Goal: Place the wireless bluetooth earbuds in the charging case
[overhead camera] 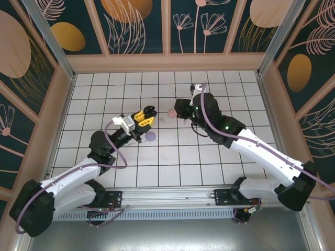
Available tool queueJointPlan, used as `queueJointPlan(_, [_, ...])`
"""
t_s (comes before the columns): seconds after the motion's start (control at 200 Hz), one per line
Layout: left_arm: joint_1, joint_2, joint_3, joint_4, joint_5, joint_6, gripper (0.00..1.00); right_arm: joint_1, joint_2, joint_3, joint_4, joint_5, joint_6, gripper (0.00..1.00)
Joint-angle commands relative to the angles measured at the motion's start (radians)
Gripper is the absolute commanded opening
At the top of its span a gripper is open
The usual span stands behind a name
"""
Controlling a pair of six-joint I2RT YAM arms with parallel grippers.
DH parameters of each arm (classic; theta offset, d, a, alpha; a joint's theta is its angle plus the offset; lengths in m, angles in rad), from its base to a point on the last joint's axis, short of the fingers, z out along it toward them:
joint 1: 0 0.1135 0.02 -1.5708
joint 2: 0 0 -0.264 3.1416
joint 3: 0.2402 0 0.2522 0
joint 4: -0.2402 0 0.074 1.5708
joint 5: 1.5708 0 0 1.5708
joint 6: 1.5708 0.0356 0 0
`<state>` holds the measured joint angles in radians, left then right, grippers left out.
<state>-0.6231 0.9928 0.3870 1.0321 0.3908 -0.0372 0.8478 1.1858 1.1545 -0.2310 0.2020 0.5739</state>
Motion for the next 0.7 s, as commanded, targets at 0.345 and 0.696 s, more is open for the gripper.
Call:
queueJointPlan(0.345, [-0.006, 0.07, 0.112, -0.019, 0.141, 0.063, 0.0, 0.109, -0.074, 0.077, 0.183, -0.106, -0.151, 0.15])
queueJointPlan(0.696, [-0.006, 0.099, 0.122, 0.034, 0.145, 0.011, 0.0, 0.195, -0.065, 0.013, 0.269, -0.083, -0.155, 0.15])
